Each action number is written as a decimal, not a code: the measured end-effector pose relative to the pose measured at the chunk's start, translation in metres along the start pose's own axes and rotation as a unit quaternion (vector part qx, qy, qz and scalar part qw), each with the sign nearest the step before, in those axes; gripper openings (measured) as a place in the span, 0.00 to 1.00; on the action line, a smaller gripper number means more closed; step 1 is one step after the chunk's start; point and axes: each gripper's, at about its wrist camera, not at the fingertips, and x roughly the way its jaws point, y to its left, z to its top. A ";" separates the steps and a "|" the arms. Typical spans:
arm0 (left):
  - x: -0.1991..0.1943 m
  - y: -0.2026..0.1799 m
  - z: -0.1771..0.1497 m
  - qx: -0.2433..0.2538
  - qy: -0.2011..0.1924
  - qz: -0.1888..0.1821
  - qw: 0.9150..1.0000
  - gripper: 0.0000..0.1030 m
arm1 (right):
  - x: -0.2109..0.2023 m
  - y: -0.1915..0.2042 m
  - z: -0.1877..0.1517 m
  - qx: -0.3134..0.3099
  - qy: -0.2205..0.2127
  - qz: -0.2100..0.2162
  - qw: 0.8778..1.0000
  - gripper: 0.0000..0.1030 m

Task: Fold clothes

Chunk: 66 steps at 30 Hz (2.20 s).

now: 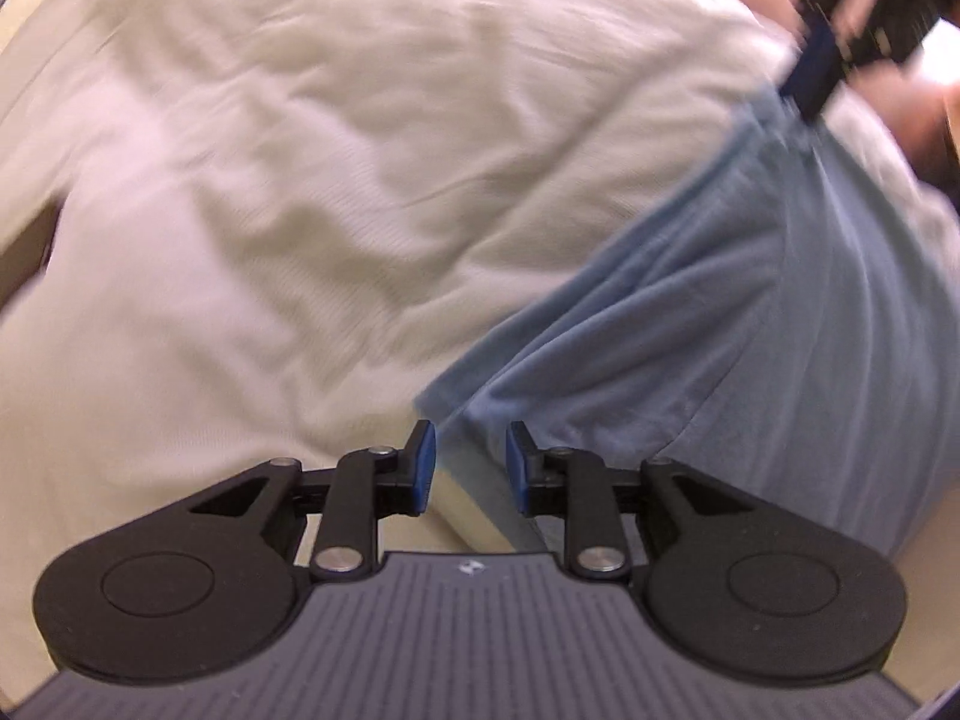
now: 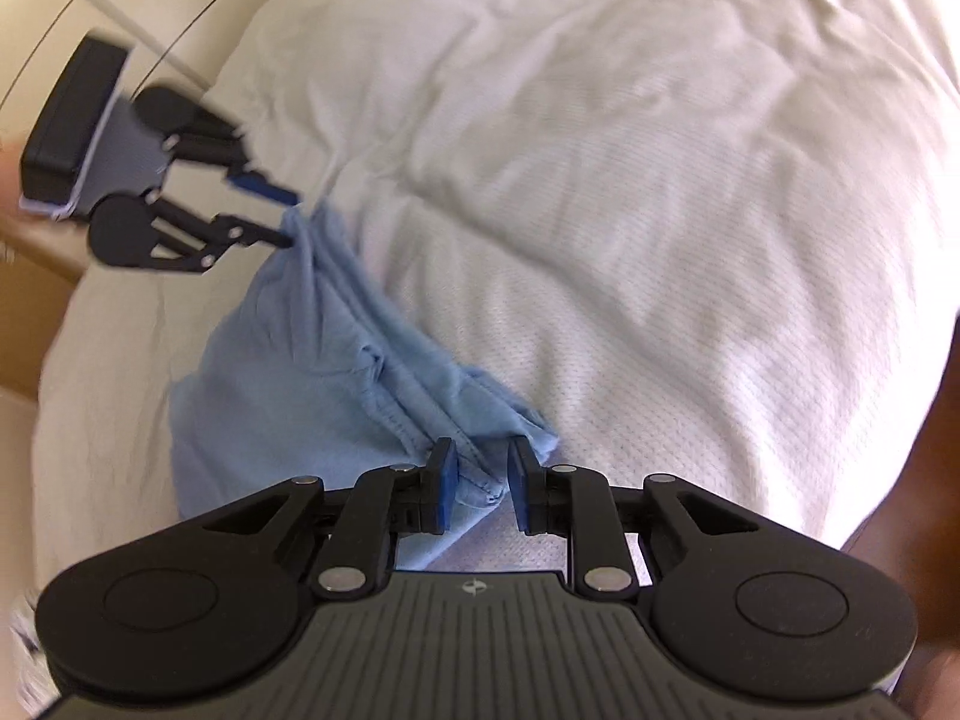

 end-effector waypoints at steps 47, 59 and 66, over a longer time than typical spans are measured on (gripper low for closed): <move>0.018 0.012 0.001 0.059 -0.031 -0.082 0.994 0.18 | -0.018 0.011 -0.023 -0.003 -0.010 -0.017 1.000 0.04; 0.022 0.023 0.020 0.097 -0.022 -0.156 0.983 0.23 | -0.017 0.008 -0.024 0.009 -0.008 -0.015 1.000 0.04; 0.043 0.015 0.026 0.147 0.017 -0.175 0.973 0.22 | -0.015 0.005 -0.024 0.012 -0.008 -0.016 1.000 0.04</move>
